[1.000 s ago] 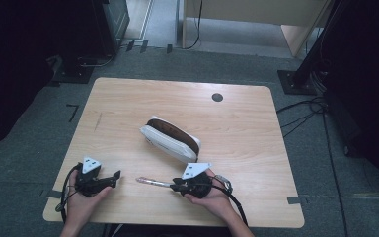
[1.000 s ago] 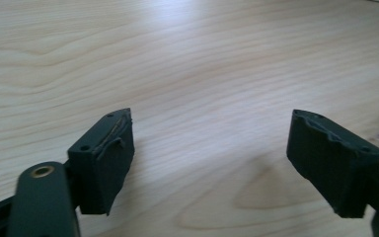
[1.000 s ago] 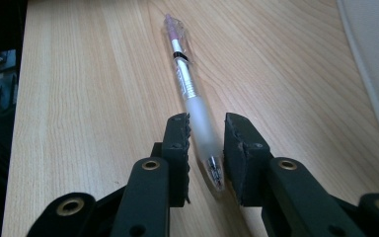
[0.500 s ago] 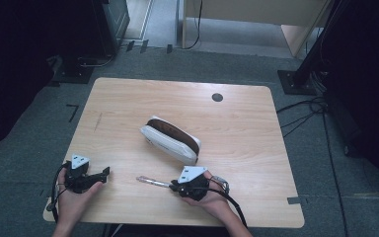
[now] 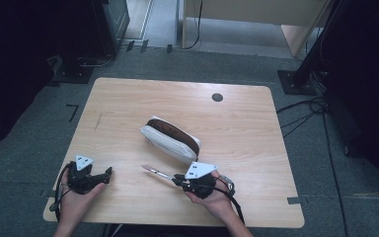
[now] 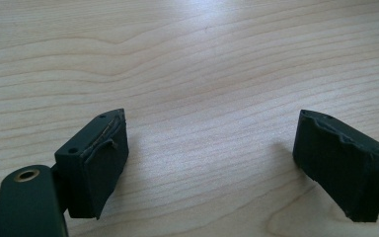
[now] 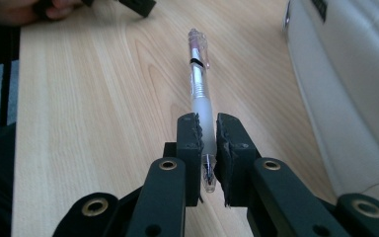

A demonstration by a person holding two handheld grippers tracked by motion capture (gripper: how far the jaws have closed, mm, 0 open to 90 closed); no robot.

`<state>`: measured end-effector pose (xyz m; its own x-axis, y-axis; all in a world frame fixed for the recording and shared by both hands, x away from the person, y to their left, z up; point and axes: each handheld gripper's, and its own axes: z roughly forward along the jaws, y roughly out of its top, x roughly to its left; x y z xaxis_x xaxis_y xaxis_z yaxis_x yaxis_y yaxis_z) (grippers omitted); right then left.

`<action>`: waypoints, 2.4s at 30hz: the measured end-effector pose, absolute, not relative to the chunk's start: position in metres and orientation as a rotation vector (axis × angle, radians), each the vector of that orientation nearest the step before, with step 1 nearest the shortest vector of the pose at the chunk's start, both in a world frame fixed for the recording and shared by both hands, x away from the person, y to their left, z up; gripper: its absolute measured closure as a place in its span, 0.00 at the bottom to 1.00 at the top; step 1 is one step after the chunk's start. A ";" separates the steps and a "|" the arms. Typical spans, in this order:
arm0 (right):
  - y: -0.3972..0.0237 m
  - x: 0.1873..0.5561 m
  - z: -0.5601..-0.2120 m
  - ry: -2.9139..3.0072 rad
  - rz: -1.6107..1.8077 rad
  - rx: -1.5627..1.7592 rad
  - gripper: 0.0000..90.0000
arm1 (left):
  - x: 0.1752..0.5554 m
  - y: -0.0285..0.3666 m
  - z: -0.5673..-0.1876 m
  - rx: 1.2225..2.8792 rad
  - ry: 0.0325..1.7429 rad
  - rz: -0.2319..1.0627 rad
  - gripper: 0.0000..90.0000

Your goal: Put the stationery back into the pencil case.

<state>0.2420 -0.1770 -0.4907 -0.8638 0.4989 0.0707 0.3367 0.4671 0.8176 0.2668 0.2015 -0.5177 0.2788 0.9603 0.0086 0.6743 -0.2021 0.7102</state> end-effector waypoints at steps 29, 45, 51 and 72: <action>-0.203 0.245 -0.421 2.356 1.452 0.777 0.91 | 0.267 0.200 -0.518 1.961 1.459 0.616 0.16; -0.222 0.278 -0.398 2.270 1.442 0.841 0.90 | 0.267 0.200 -0.518 1.961 1.454 0.615 0.16; -0.223 0.295 -0.397 2.291 1.422 0.860 0.90 | 0.267 0.200 -0.518 1.963 1.453 0.615 0.16; -0.219 0.323 -0.400 2.343 1.386 0.901 0.90 | 0.267 0.200 -0.518 1.965 1.447 0.614 0.16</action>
<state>0.3229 -0.2185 -0.4003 -0.7689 0.6347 0.0769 0.3730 0.3476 0.8603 0.2673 0.1998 -0.5177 0.2934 0.9560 0.0084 0.6705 -0.2120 0.7109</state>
